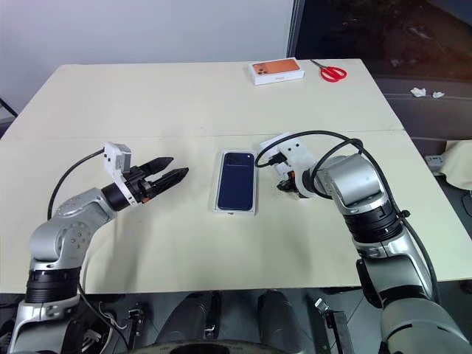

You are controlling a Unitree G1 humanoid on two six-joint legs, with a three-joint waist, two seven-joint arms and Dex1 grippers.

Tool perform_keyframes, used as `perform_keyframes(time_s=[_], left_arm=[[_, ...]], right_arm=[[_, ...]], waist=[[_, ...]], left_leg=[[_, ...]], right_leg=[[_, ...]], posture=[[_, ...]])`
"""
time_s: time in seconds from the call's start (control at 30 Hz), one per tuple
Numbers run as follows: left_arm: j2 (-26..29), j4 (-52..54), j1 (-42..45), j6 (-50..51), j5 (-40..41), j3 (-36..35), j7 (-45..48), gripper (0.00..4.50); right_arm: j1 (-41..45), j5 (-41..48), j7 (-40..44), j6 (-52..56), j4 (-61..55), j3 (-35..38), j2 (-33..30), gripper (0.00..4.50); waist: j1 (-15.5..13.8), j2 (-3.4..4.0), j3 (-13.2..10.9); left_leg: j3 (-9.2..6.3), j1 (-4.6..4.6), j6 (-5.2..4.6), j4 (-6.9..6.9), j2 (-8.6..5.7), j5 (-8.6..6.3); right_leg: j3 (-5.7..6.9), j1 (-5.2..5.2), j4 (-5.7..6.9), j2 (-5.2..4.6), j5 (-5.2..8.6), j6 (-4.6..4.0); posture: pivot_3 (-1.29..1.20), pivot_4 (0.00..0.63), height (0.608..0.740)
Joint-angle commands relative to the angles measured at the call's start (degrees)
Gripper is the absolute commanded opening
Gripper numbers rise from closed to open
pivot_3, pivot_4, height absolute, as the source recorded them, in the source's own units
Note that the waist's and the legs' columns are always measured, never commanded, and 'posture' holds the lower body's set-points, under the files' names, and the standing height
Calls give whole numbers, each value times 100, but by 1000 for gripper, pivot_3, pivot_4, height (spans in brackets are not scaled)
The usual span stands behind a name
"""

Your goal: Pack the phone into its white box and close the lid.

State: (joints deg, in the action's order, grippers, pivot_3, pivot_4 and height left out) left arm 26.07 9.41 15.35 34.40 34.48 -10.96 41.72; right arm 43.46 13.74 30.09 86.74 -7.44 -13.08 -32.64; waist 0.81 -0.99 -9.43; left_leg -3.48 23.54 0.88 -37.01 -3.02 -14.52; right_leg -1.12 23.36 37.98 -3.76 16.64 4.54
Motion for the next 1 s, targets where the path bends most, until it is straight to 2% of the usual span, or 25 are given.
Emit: perform_keyframes(time_s=[0.03, 0.13, 0.33, 0.43, 0.53, 0.63, 0.73, 0.87, 1.0], left_arm=[[24, 223, -19, -59, 111, -88, -42, 3755], [54, 180, 35, -26, 119, -102, -73, 3755], [143, 137, 64, 0, 179, -152, -63, 3755], [312, 102, 71, -47, 174, -290, -54, 3755], [443, 81, 120, 18, 347, -505, -30, 3755], [554, 19, 205, 40, 572, -820, -16, 3755], [821, -243, 321, 53, 865, -1288, 104, 3755], [1006, -329, 270, 102, 1088, -1524, 265, 3755], [1059, -219, 91, 149, 1103, -1461, 272, 3755]], right_arm=[[55, 33, -89, -125, 8, 93, 17, 41], [84, 123, -36, -202, -7, 143, 11, 41], [680, 211, -424, -274, 410, 1337, 788, 41], [1024, 569, -505, -435, 376, 2340, 1419, 41], [1258, 1097, -506, 350, 138, 3587, 2292, 41], [1603, 2013, -1038, 576, 652, 5127, 3295, 41], [1711, 3315, -1559, 576, 1144, 5920, 3981, 41], [1477, 4559, -2609, 576, 1551, 6498, 4634, 41], [680, 5511, -3244, 576, 1853, 6015, 4790, 41]], waist=[[1, 0, 0], [-3, 0, 0], [21, 3, -2], [10, 3, -3], [10, 5, -2], [13, 7, -3], [26, 11, -5], [29, 18, -9], [27, 16, -8]], left_leg=[[0, 0, 0, 0, 0, 0], [0, 0, 0, -1, 0, 0], [1, 0, 0, 1, 2, 0], [0, 0, 0, 1, 2, 0], [0, 1, 0, 3, 3, 0], [-2, 1, 0, 3, 4, 0], [-1, 0, 1, 4, 4, 0], [5, 0, 1, 12, 3, 1], [6, -1, 0, 8, -2, 0]], right_leg=[[0, 0, 0, 0, 0, 0], [0, -1, 0, 1, 0, 0], [-2, 2, 3, 6, 0, 0], [0, 3, 3, 7, 0, 0], [0, 4, 3, 7, 0, 0], [0, 4, 5, 7, 0, 0], [0, 6, 8, 7, -1, 0], [-7, 12, 8, 6, 0, -1], [-7, 5, 5, -2, 0, -1]], posture=[[0, 150, 740], [0, 150, 740], [0, 150, 740], [0, 150, 740], [0, 150, 740], [0, 150, 740], [0, 150, 740], [0, 150, 740], [0, 150, 740]])
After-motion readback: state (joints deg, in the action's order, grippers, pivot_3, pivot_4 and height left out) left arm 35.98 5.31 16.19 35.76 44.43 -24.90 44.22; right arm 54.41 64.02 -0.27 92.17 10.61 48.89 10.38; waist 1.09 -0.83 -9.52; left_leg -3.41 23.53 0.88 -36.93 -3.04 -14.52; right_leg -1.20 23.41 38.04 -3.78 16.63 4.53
